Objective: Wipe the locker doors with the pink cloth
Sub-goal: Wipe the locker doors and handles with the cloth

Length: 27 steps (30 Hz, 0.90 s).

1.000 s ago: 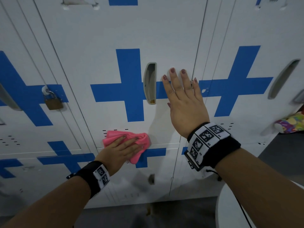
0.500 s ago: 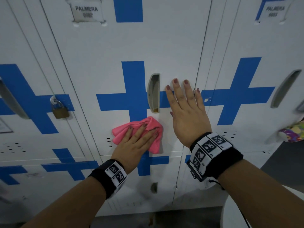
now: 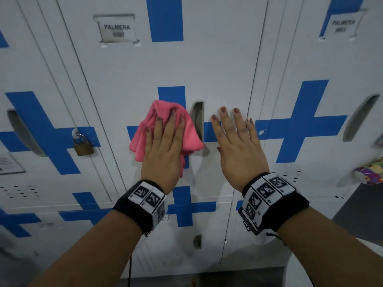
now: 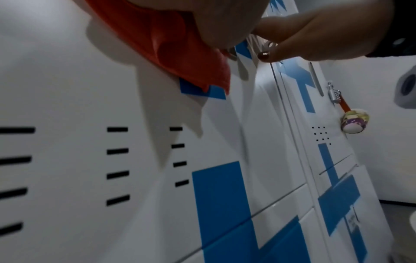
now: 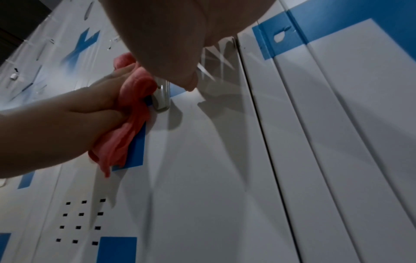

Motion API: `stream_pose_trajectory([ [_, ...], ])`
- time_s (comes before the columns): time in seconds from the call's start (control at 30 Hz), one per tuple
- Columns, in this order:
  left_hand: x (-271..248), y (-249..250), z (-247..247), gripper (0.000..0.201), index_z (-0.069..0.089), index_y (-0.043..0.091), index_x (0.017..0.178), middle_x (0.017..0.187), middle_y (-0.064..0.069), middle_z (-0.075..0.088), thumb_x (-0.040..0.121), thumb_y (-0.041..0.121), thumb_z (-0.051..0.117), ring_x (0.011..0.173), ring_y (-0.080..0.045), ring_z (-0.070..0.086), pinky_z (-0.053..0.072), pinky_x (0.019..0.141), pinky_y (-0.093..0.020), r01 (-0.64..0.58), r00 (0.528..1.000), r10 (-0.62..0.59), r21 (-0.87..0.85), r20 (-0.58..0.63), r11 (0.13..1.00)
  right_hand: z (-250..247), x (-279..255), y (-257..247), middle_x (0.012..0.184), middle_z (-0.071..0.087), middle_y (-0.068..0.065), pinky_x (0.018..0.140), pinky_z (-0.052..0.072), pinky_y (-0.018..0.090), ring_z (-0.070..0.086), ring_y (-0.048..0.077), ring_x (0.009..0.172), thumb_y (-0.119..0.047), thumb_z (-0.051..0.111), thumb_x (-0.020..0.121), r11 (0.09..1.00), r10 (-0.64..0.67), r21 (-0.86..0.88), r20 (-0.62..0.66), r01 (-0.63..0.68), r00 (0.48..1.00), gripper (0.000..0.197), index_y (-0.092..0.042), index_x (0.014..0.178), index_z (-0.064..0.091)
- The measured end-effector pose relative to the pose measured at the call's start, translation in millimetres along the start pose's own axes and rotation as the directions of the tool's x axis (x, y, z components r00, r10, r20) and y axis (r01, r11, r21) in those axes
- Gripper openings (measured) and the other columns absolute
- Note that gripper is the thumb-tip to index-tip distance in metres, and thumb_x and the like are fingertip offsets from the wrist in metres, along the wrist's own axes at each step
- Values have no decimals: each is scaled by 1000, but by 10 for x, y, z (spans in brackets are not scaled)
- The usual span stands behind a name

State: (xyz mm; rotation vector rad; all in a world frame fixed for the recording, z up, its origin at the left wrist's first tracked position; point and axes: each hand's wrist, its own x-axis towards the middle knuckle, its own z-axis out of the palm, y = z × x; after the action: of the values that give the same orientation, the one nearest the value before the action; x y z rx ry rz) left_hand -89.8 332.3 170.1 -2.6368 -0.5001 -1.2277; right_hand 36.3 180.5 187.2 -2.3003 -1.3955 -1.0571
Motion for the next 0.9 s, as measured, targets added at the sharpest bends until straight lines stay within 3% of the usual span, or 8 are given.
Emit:
stream_pose_trajectory([
  [0.2, -138, 4, 91, 71, 14, 12, 149, 158, 1, 3, 87, 27, 44, 145, -22, -12, -7, 118, -43, -74, 997, 73, 22, 37, 997, -17, 4, 0, 159, -3, 3, 117, 3, 47, -6, 26, 145, -9, 55, 86, 1000, 2, 10, 22, -2, 1000, 82, -18, 152, 6],
  [0.37, -360, -3, 235, 93, 8, 17, 150, 158, 3, -5, 79, 14, 69, 146, -25, -7, -4, 118, -44, -103, 991, 97, 61, 93, 993, -21, 1, -3, 159, -1, 3, 116, 4, 46, -4, 26, 145, -8, 56, 84, 1000, 2, 13, 22, -2, 1000, 84, -18, 151, 6],
  [0.43, -430, 7, 271, 95, 9, 17, 150, 159, 3, -6, 77, 13, 71, 146, -26, -4, -3, 118, -45, -108, 988, 99, 74, 115, 991, -22, 4, -5, 159, -1, 3, 116, 4, 46, -3, 27, 145, -8, 56, 84, 1000, 1, 16, 18, -1, 1000, 84, -18, 151, 6],
  [0.5, -458, 17, 259, 87, 14, 17, 149, 159, 2, 2, 81, 18, 68, 146, -27, -1, 2, 117, -47, -121, 986, 111, 77, 121, 990, -20, 4, -2, 159, -2, 3, 117, 4, 46, -4, 26, 145, -8, 55, 84, 1000, -1, 16, 21, 1, 1000, 84, -18, 151, 6],
  [0.6, -428, 61, 150, 64, 26, 18, 145, 154, -2, 24, 87, 36, 45, 143, -27, 15, 15, 115, -53, -120, 987, 110, 82, 114, 989, -20, 1, 4, 159, -3, 2, 117, 3, 46, -4, 26, 145, -9, 55, 85, 1000, -1, 15, 28, 1, 1000, 83, -18, 151, 6],
  [0.73, -374, 160, 17, 64, 35, 18, 142, 148, 1, 31, 84, 39, 50, 136, -27, 29, 20, 112, -48, -36, 999, 36, 7, -6, 999, -8, 4, 6, 159, -1, 3, 116, 3, 46, -4, 26, 145, -9, 56, 83, 1000, -5, 25, 23, 4, 1000, 84, -18, 151, 7],
  [0.9, 3, 428, -182, 57, 32, 18, 142, 146, 0, 30, 90, 39, 42, 136, -24, 25, 20, 108, -45, 114, 966, -139, -120, -220, 986, -28, -1, 16, 158, -2, 0, 117, 0, 44, -5, 24, 145, -11, 44, 87, 998, 3, 63, 41, -5, 999, 73, -19, 152, 11],
])
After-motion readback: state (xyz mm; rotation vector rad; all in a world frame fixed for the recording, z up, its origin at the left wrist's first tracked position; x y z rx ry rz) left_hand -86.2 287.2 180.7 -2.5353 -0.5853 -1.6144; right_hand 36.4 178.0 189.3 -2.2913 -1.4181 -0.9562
